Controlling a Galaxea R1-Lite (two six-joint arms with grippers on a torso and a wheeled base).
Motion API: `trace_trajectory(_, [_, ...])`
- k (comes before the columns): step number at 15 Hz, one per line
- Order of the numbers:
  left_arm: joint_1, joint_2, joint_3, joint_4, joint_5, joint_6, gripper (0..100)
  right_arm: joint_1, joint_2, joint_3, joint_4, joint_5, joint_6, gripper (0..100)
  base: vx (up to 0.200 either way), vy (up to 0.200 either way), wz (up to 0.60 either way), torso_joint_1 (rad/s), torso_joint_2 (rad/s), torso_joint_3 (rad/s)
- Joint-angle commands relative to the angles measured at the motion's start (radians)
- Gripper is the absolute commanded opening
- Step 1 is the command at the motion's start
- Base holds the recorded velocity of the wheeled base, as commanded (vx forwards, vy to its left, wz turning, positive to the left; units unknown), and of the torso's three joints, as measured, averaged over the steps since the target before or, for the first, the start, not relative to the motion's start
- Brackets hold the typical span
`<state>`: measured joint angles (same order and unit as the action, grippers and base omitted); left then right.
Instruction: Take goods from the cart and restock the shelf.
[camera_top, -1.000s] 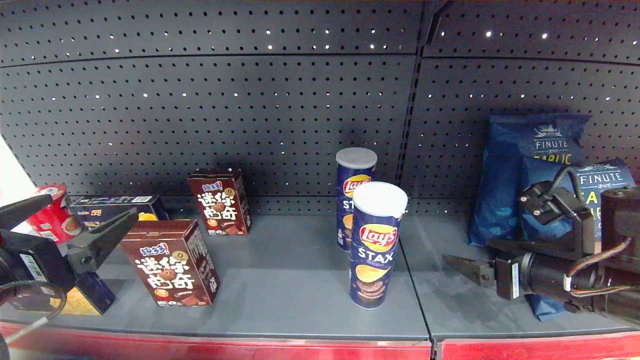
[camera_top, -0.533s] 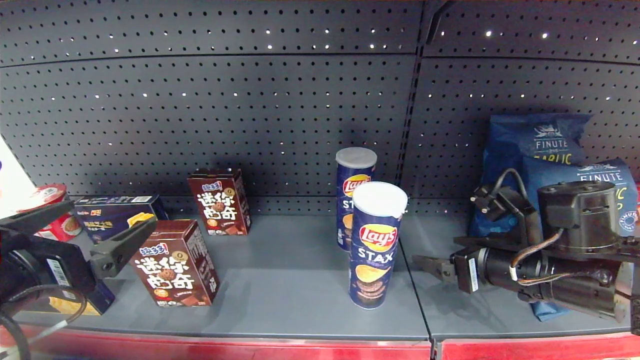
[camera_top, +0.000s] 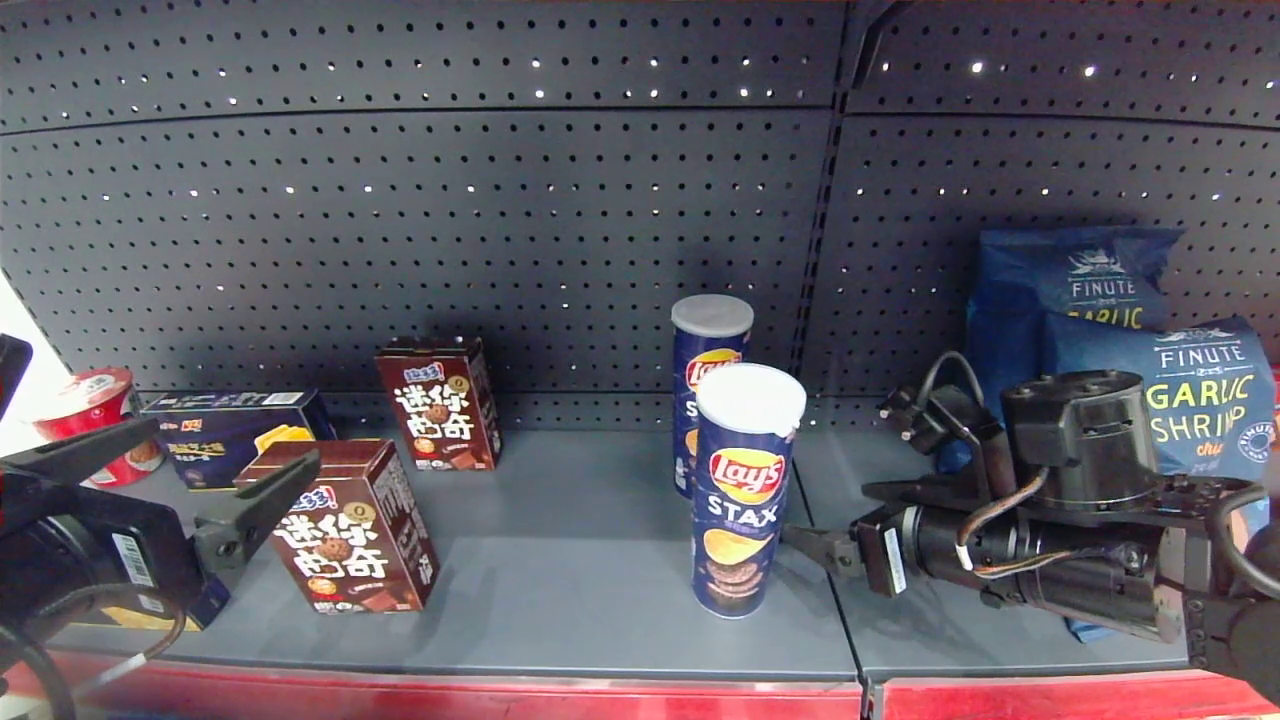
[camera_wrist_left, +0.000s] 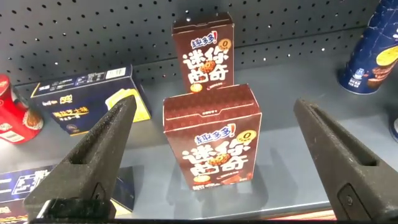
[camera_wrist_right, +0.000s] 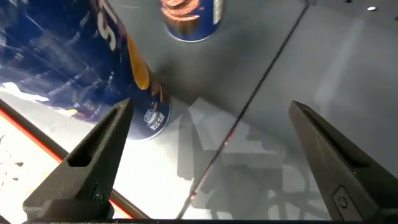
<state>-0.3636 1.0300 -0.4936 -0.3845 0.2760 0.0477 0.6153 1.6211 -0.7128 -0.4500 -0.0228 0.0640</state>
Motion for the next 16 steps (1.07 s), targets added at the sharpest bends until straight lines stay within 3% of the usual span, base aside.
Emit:
trace_trajectory(1, [0.0,0.002,0.0,-0.001,0.0,0.0,100,0.009,0.017,-0.014,-0.001,0.0,0.0,100,0.0,0.0,0.0,0.0,0.0,0.0])
trace_trajectory(16, [0.005,-0.036,0.023,0.01,0.003,-0.002,100,0.03,-0.017,0.015,0.001,-0.009,-0.001,100,0.0,0.0,0.0,0.0,0.0,0.0])
